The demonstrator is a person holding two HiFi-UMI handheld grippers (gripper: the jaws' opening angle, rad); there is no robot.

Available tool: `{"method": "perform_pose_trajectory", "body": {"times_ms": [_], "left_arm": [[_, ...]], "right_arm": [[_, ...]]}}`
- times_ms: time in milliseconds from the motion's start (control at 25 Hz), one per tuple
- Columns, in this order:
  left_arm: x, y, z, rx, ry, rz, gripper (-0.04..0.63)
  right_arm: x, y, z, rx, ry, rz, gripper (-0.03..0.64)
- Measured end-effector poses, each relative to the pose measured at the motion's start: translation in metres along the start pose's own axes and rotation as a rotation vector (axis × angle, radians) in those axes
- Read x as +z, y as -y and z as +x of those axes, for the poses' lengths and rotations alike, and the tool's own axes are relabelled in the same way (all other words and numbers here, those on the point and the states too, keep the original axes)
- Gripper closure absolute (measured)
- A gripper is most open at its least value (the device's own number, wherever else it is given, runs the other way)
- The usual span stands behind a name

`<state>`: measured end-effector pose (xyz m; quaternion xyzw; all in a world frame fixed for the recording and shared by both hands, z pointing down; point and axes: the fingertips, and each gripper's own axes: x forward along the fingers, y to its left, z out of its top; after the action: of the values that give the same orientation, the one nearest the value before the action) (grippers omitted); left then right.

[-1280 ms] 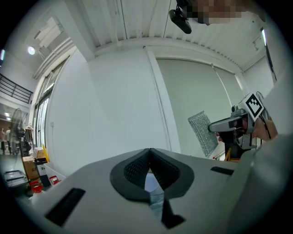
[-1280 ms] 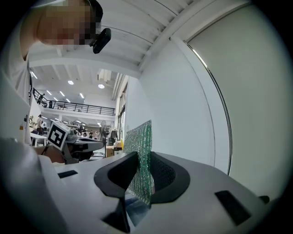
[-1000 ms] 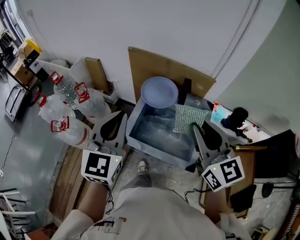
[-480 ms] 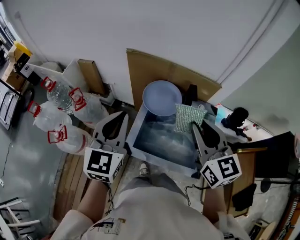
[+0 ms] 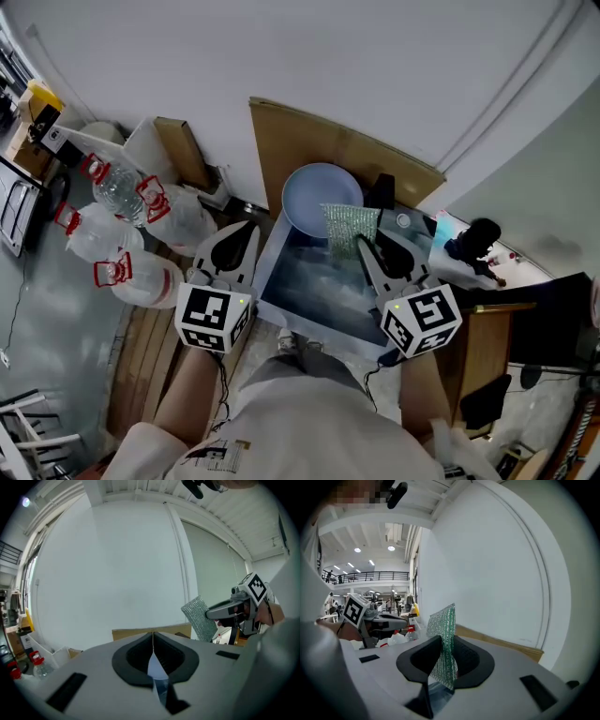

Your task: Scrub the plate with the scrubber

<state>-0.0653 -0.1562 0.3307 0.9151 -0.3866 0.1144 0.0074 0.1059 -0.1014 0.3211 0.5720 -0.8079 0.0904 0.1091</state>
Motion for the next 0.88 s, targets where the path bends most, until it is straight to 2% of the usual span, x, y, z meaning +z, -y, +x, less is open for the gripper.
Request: {"method": "perform_pose_trajectory", "body": {"times_ms": [160,280,360,560,880], "left_arm": [[-0.011,-0.014,0.035,0.000,-0.048,0.007,0.575],[-0.028,-0.021,0.065,-0.048,-0.102,-0.026,0.559],[-0.046,-0.019,0.087,-0.101,-0.156,-0.065,0.422],[-0.095,-0.022,0.134,-0.138,-0.271,-0.136,0.417],[-0.184,-0.025,0.202,-0.178,-0.455,-0.273,0.417]], "right_arm": [[0.000,0.009,0.044,0.012,-0.032,-0.033,0.506],[-0.006,0.021,0.081,0.000,-0.062,-0.013,0.506],[-0.012,0.031,0.106,-0.011,-0.083,0.012,0.506],[-0.037,0.052,0.165,-0.032,-0.164,0.015,0.506],[-0.110,0.068,0.245,-0.004,-0.387,-0.018,0.506]]}}
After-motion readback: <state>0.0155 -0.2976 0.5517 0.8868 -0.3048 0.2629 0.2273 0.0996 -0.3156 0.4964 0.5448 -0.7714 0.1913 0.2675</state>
